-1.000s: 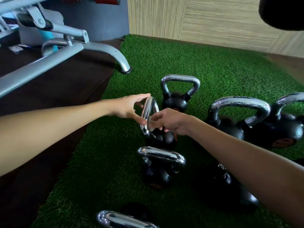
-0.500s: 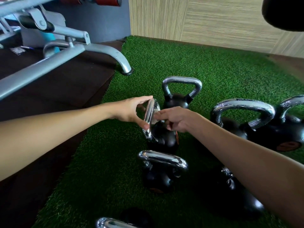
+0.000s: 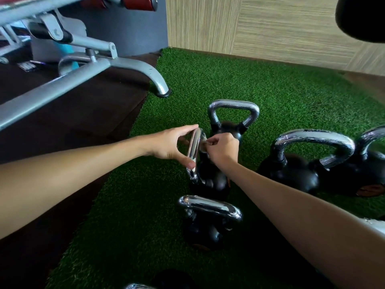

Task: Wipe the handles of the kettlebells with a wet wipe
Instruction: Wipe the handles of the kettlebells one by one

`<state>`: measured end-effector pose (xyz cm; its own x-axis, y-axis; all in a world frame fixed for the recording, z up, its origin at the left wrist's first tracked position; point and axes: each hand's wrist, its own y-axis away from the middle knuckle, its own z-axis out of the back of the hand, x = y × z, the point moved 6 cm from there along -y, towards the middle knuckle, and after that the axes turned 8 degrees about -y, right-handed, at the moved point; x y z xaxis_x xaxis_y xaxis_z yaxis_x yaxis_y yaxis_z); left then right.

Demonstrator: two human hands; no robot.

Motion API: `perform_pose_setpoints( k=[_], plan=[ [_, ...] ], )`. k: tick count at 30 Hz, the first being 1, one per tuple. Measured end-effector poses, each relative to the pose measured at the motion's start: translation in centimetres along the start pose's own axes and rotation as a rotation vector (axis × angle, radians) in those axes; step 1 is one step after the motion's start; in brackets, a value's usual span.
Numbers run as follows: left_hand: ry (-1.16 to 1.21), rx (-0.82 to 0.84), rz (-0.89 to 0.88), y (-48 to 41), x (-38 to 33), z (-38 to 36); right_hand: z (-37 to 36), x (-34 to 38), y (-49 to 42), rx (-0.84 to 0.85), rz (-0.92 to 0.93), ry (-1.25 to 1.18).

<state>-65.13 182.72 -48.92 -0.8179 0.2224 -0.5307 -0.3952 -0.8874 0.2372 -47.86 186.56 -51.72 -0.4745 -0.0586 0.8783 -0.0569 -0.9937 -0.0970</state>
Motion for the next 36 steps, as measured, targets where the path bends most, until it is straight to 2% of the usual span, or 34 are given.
perform_pose_setpoints(
  k=[6, 12, 15, 22, 28, 31, 36],
  plan=[
    [0.018, -0.003, 0.022, -0.3, 0.4, -0.1, 0.1, 0.9, -0.7, -0.015, 0.073, -0.006],
    [0.004, 0.011, 0.047, -0.1, 0.4, 0.1, 0.0, -0.6, -1.0, 0.083, 0.099, 0.156],
    [-0.078, -0.001, 0.076, -0.1, -0.8, 0.3, 0.6, 0.0, -1.1, 0.131, 0.063, 0.201],
    [-0.308, 0.003, 0.146, -1.7, -6.5, -0.9, 7.9, -1.0, -0.5, 0.054, -0.165, 0.064],
    [-0.511, 0.109, 0.131, -4.0, -10.1, -0.4, 11.4, -0.2, 1.6, 0.087, -0.195, -0.006],
    [-0.566, 0.171, 0.091, -3.8, -10.0, 1.5, 11.3, 0.7, 3.2, 0.137, -0.163, 0.005],
    [-0.647, 0.171, 0.026, -4.1, -11.7, 3.9, 9.9, 1.0, 5.6, 0.169, -0.142, -0.005]
  ],
)
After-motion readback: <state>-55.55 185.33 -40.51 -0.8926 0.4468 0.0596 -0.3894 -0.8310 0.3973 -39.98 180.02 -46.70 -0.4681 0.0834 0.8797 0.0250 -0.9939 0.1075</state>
